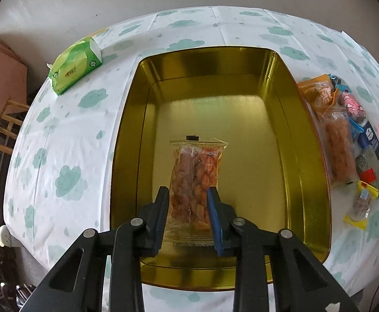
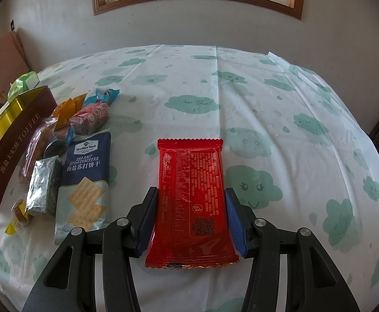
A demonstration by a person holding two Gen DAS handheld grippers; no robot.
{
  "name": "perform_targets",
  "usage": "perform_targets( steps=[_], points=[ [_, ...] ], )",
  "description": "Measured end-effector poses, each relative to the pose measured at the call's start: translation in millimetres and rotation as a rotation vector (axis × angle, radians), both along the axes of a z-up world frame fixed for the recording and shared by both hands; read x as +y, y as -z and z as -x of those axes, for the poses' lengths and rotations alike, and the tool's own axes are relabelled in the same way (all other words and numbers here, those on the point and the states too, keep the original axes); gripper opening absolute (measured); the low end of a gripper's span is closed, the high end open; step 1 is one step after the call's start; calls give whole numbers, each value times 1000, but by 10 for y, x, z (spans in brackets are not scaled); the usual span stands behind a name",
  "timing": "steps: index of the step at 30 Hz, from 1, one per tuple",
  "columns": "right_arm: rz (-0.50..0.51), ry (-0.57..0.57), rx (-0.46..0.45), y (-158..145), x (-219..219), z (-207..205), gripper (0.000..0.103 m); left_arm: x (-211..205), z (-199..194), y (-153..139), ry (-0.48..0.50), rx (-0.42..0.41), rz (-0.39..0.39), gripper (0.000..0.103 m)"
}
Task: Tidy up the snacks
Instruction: 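Carry the peanut bag into the gold tin and open the left tool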
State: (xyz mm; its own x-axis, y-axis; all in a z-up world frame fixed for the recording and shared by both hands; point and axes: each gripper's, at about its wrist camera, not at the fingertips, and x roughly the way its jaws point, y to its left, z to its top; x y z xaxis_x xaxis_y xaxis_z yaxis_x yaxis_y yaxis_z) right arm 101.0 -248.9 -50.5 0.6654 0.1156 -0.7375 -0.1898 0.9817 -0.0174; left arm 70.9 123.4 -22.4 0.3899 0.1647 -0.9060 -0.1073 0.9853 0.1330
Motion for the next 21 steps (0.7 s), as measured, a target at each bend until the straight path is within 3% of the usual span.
perform_targets(
  steps=[15,21],
  points=[
    [5,30,14,-3,-29,-18,51,44,9,20,-15,-12,25,28],
    [10,45,17,-8,-16,-39,48,71,36,11,-26,-17,34,36]
  ],
)
